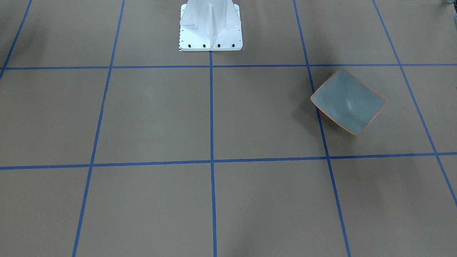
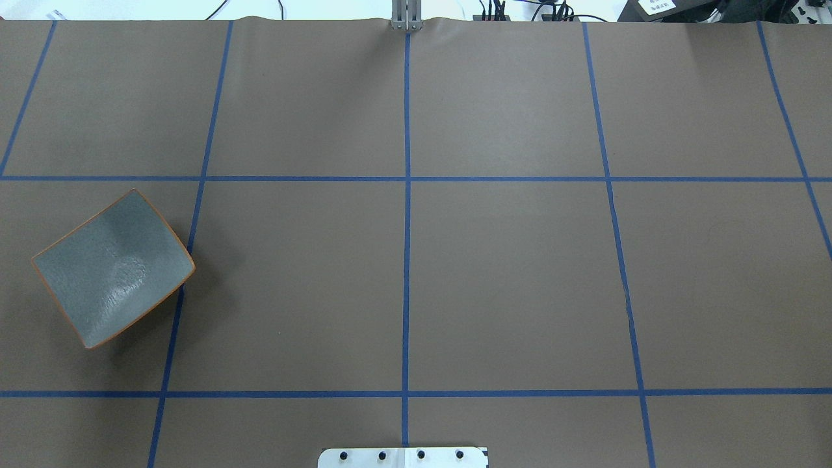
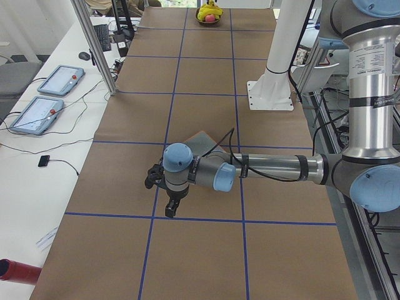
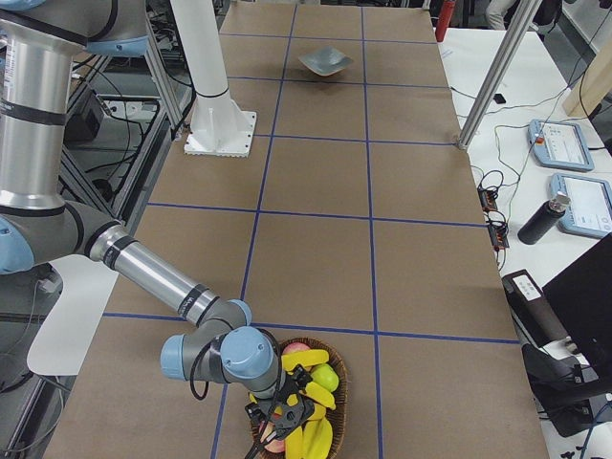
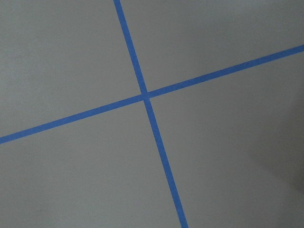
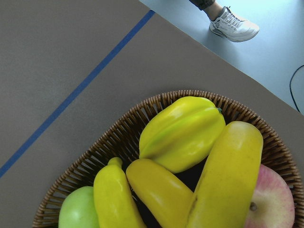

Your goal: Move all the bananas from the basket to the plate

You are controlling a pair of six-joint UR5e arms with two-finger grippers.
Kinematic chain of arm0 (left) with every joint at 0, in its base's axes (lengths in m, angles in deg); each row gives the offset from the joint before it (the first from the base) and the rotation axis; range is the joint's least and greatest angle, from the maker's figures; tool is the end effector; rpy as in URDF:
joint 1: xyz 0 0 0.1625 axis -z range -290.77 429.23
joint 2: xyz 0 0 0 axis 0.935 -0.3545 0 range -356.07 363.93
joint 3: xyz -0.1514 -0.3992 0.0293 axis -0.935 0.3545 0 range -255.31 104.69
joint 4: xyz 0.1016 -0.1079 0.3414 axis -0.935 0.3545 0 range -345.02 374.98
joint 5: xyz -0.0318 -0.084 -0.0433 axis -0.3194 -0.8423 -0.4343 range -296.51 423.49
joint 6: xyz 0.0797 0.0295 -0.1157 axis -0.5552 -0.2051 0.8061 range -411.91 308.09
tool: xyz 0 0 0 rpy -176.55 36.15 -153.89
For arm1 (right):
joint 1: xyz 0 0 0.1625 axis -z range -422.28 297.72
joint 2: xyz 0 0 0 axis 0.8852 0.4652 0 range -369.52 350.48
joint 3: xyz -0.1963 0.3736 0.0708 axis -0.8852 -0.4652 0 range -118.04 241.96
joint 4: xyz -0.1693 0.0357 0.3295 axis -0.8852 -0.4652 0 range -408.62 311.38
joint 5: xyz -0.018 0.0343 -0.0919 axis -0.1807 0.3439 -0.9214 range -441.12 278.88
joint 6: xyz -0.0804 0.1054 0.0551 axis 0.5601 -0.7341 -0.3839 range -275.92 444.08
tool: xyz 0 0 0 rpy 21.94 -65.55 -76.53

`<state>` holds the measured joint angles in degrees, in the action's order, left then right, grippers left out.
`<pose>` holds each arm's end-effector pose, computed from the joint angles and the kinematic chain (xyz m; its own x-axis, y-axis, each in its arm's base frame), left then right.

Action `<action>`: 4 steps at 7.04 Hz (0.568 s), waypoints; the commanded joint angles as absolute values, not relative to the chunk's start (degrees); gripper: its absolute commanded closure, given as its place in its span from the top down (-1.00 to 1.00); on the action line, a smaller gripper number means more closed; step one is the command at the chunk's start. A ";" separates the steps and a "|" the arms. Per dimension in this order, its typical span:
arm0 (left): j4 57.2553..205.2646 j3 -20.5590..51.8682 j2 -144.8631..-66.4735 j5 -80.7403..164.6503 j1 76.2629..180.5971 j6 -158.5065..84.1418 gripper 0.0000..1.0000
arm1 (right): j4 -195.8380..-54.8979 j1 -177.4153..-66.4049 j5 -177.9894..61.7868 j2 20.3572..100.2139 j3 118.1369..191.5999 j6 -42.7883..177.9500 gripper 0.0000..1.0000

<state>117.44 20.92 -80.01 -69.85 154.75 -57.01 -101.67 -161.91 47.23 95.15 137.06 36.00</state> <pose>-0.0016 -0.4238 0.6671 0.7038 0.2921 -0.6475 -0.1394 0.9506 0.2773 0.0949 -0.2955 0.8468 0.4020 0.7627 0.5066 -0.6960 0.6141 -0.3722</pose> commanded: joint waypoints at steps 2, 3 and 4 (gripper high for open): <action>117.37 20.84 -79.92 -69.93 154.75 -57.01 1.00 | -100.22 -161.86 47.37 95.07 137.81 33.98 -1.00; 117.37 20.84 -79.92 -69.93 154.75 -57.01 1.00 | -100.13 -161.86 47.37 95.07 138.07 34.42 -1.00; 117.37 20.75 -79.92 -69.93 154.75 -57.01 1.00 | -100.13 -161.95 47.29 95.15 138.86 36.60 -1.00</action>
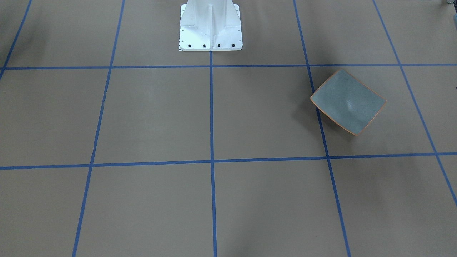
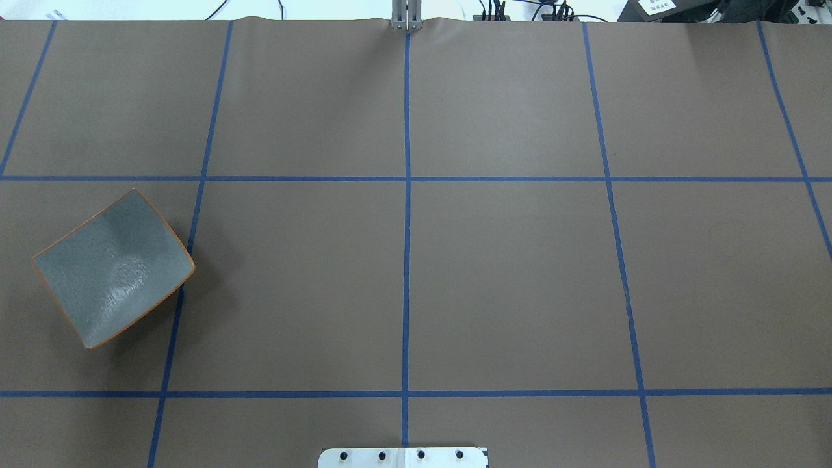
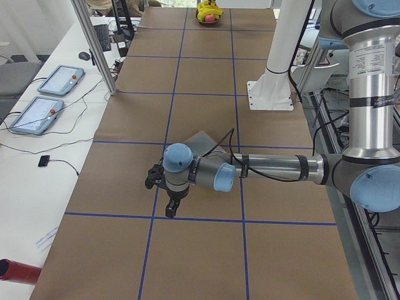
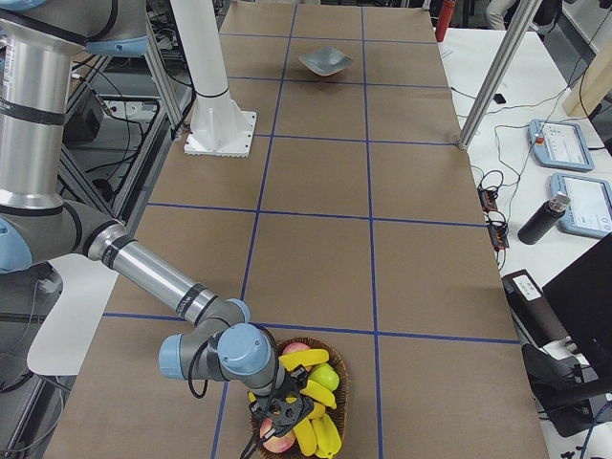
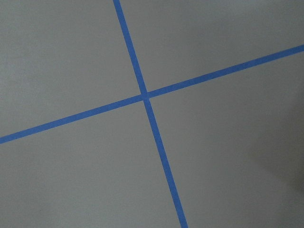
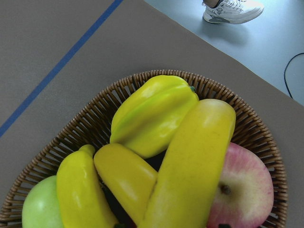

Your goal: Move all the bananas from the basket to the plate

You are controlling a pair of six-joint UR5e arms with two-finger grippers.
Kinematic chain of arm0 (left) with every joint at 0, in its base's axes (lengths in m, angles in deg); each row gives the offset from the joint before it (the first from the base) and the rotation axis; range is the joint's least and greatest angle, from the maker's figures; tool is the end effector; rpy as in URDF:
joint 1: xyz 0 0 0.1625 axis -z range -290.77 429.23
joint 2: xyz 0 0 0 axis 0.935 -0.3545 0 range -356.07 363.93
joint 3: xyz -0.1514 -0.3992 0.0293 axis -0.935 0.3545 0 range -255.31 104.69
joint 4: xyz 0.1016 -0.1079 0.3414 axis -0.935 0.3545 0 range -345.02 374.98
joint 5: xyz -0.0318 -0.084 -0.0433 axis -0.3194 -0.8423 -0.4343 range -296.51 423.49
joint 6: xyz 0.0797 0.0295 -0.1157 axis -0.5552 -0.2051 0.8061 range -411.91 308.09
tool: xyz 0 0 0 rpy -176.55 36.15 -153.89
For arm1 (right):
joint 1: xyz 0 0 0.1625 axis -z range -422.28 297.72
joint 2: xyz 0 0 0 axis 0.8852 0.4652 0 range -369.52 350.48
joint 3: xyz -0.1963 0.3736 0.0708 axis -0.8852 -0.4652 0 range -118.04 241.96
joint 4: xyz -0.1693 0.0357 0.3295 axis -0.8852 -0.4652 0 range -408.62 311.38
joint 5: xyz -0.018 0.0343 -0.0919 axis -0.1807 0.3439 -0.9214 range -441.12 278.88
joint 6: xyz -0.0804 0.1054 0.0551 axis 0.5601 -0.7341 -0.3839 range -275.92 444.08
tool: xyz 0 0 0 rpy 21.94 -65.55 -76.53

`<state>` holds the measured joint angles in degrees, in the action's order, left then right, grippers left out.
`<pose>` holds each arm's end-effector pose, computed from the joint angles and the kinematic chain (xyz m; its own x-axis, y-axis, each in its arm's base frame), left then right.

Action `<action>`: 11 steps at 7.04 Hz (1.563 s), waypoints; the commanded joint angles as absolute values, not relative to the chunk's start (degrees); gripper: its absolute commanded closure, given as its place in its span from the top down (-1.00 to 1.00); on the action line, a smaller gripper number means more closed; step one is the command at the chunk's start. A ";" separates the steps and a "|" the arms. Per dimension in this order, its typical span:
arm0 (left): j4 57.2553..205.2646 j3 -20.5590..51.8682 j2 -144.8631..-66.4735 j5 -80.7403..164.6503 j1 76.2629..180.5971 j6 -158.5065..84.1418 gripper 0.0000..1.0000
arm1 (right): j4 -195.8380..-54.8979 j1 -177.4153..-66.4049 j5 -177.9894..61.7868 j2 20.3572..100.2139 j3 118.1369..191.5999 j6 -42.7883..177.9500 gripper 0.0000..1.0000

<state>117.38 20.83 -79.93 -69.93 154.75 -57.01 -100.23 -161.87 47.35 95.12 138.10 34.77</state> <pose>-0.0015 -0.4228 0.6684 0.7030 0.2897 -0.6495 -0.1394 0.9517 0.2735 0.0957 -0.3030 0.8359 0.3904 0.7529 0.5298 -0.7058 0.6143 -0.3529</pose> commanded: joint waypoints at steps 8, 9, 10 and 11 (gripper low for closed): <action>117.37 20.84 -78.43 -73.09 154.66 -57.10 1.00 | -108.85 -168.01 47.81 94.12 155.95 49.98 -1.00; 117.46 20.92 -78.43 -73.27 154.66 -57.10 1.00 | -114.31 -165.49 47.99 92.71 161.14 49.89 -1.00; 117.46 21.01 -78.78 -75.27 154.66 -57.10 1.00 | -116.36 -162.33 48.68 90.78 163.71 49.46 -1.00; 117.29 21.62 -79.91 -75.99 154.66 -57.10 1.00 | -116.38 -159.34 49.47 88.59 164.43 48.84 -1.00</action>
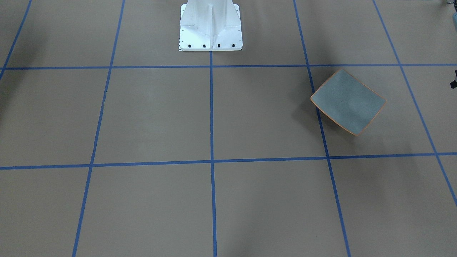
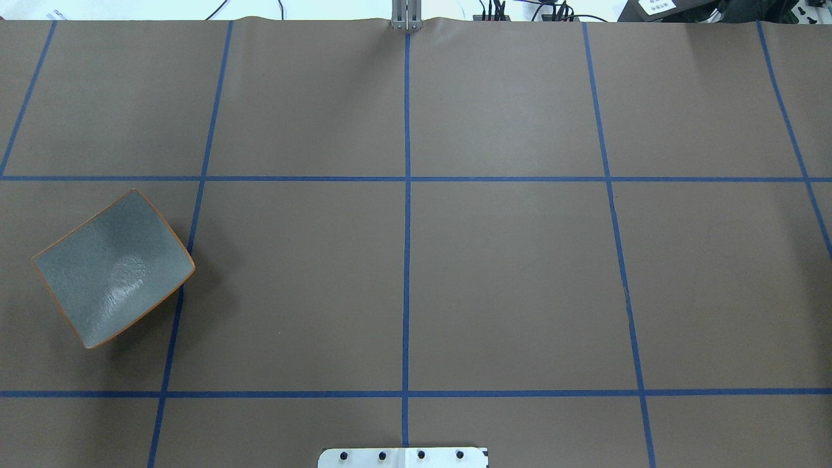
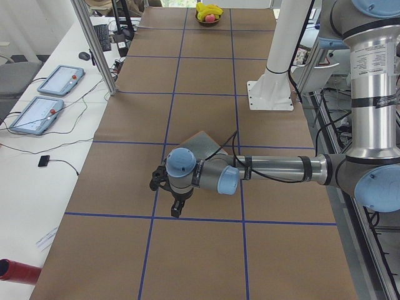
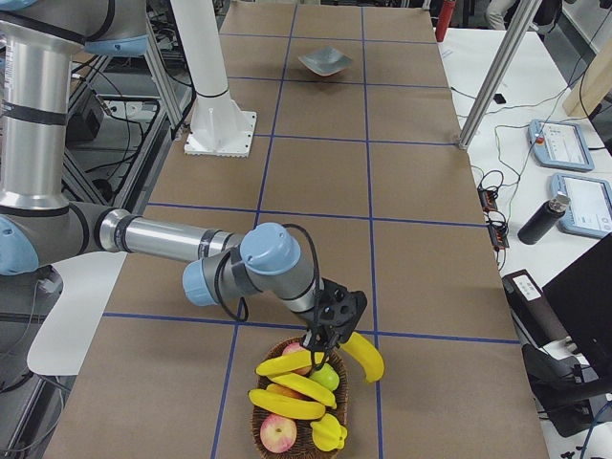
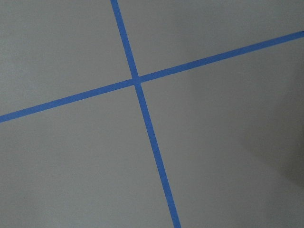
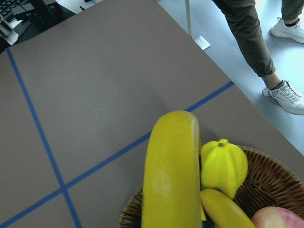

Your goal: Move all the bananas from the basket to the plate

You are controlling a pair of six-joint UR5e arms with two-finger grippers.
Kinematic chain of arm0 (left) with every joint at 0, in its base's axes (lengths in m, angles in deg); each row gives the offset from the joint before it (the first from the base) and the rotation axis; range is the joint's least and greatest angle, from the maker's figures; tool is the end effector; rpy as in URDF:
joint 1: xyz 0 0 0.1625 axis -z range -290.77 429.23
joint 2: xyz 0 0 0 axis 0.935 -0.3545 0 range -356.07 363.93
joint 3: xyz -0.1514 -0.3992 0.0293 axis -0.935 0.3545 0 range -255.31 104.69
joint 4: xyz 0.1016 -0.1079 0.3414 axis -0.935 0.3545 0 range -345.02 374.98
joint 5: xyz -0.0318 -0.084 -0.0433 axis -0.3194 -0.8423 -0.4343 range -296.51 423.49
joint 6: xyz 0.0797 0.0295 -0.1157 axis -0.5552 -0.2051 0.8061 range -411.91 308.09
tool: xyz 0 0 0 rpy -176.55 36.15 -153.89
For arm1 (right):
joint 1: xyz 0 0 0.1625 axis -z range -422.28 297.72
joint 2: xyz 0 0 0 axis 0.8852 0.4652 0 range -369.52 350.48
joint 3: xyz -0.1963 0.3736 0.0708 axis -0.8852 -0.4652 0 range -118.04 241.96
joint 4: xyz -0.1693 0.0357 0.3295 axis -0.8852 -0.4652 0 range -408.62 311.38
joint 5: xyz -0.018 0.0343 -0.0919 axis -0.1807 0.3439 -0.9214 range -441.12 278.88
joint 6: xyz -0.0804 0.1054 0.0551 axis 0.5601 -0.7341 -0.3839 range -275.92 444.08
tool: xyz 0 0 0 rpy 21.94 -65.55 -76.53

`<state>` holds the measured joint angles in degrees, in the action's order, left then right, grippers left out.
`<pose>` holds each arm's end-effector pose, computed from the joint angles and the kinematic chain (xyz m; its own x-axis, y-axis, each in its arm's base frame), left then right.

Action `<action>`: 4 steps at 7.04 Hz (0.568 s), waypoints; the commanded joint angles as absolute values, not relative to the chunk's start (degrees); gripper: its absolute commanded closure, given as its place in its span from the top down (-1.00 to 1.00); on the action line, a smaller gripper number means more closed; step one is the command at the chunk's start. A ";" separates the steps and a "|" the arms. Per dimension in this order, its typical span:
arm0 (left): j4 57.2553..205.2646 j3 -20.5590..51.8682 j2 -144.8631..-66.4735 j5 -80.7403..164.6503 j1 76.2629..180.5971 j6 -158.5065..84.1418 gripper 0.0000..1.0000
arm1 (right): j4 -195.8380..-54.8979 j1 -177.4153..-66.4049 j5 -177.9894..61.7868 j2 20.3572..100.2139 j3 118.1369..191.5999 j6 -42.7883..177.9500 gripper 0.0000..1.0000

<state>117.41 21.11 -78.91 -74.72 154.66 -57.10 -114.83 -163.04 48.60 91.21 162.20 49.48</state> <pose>0.0067 -0.4119 0.6651 0.6426 0.2912 -0.7087 -0.1368 0.9537 0.2678 0.1160 -0.3882 0.6479 0.5635 0.4262 0.7077 -0.5970 0.8022 -0.0078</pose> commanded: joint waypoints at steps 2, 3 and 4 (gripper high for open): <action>117.72 21.89 -86.57 -76.17 154.66 -57.01 1.00 | -116.21 -154.41 52.64 83.84 164.88 42.90 -1.00; 121.29 21.81 -90.17 -76.17 154.66 -56.92 1.00 | -116.30 -150.65 52.39 81.73 166.62 38.08 -1.00; 126.46 21.72 -90.64 -76.26 154.66 -56.31 1.00 | -116.30 -147.22 52.30 79.36 168.47 30.89 -1.00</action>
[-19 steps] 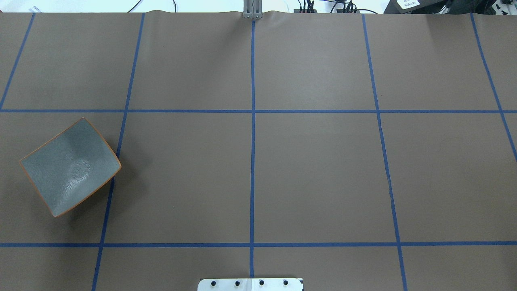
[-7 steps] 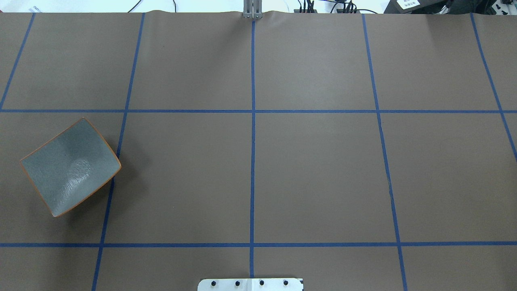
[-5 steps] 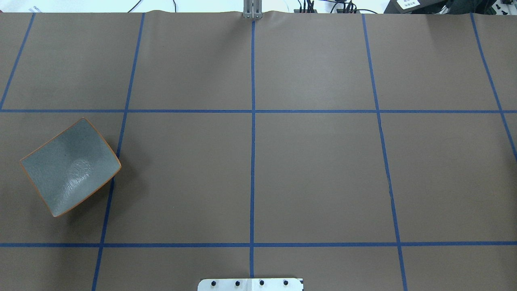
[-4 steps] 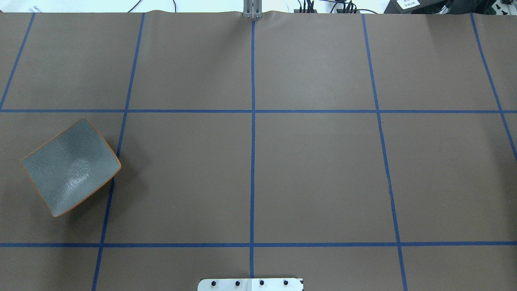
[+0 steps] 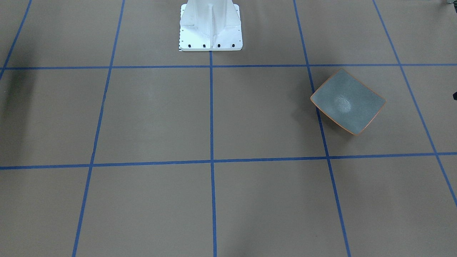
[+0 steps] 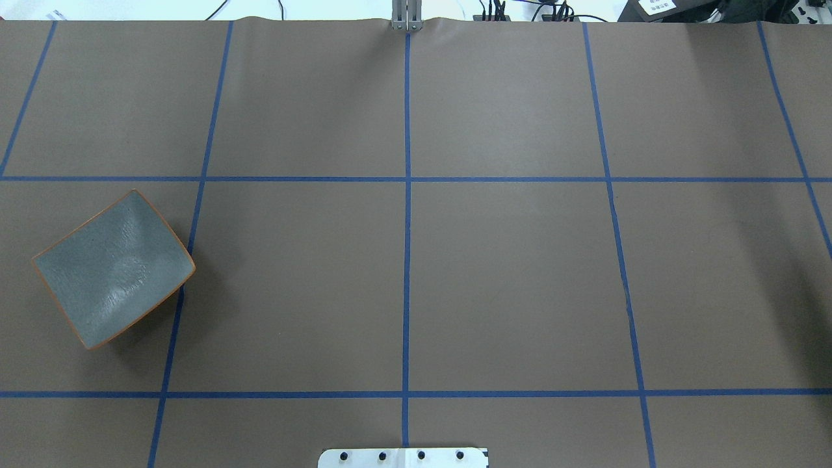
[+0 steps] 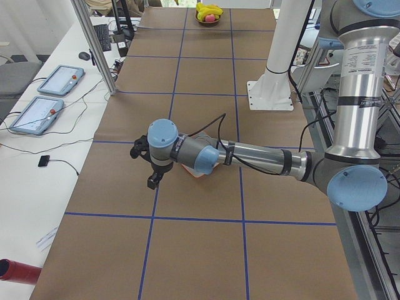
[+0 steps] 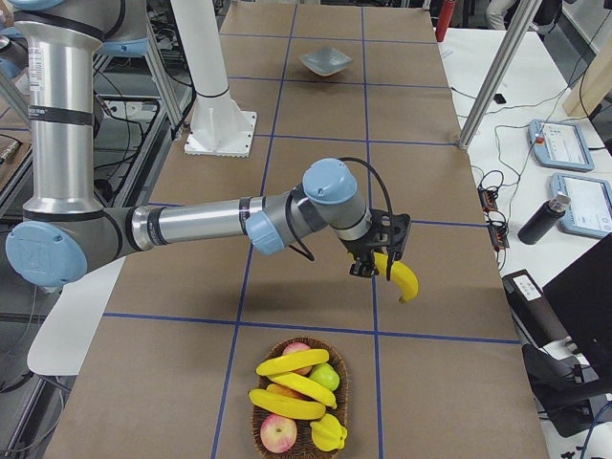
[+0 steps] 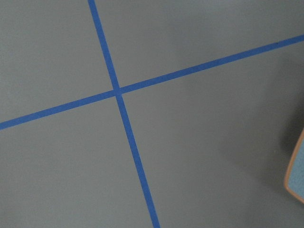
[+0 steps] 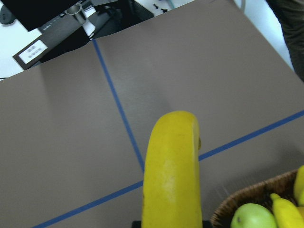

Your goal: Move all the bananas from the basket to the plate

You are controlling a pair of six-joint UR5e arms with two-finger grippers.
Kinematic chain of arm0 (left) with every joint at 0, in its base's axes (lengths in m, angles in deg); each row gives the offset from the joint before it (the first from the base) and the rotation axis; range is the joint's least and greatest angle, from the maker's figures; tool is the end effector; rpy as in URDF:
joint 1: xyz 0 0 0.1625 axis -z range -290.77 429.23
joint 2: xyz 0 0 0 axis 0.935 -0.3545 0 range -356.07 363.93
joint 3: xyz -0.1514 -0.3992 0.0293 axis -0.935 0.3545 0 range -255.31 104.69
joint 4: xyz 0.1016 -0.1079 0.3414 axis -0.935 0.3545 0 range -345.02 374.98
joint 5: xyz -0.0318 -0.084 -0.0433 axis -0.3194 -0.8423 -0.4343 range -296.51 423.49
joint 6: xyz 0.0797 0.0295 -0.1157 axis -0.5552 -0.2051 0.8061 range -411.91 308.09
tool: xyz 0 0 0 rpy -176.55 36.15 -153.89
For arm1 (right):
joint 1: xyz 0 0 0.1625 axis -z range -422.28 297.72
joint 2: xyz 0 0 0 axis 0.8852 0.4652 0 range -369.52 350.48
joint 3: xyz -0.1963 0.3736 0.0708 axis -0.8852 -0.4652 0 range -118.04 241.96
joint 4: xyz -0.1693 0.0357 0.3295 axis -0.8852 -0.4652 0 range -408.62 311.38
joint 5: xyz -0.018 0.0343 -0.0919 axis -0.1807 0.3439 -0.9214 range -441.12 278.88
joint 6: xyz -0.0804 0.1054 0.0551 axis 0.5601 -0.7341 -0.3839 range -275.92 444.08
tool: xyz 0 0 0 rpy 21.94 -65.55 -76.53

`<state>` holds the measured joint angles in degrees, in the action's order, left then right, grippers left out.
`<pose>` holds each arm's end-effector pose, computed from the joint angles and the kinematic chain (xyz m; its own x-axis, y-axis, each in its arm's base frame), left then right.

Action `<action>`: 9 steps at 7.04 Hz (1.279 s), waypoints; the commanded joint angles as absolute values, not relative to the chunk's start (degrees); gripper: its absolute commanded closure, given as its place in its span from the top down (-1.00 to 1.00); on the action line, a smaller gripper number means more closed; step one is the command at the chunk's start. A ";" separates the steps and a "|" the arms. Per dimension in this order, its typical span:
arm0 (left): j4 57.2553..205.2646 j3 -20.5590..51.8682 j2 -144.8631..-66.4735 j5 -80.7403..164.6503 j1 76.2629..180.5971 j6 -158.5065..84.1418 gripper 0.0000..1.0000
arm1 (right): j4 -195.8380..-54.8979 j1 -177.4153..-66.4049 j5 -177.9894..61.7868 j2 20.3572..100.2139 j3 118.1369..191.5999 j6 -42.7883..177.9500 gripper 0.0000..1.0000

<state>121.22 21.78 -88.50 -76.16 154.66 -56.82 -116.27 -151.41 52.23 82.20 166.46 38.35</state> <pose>0.0154 -0.4913 0.5730 0.6106 0.4572 -0.6466 -0.1246 0.8618 0.4917 0.0276 -0.4681 0.5414 0.5122 0.3022 0.8039 -0.5076 0.8616 -0.0004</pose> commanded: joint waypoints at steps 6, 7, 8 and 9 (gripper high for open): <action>139.52 21.98 -95.72 -82.06 147.47 -46.06 1.00 | -115.77 -124.89 42.66 62.40 175.69 14.61 -1.00; 140.39 22.15 -98.27 -82.41 146.24 -37.06 1.00 | -115.60 -120.77 38.54 60.37 175.78 13.69 -1.00; 141.44 22.42 -99.68 -82.41 145.79 -28.88 1.00 | -115.59 -118.81 37.80 58.44 175.78 12.64 -1.00; 141.28 22.42 -103.79 -82.50 143.96 -18.79 1.00 | -113.51 -116.97 37.44 57.20 175.78 12.54 -1.00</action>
<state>140.99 22.32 -99.87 -82.39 145.73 -30.07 -115.07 -119.52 38.49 59.06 175.76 13.20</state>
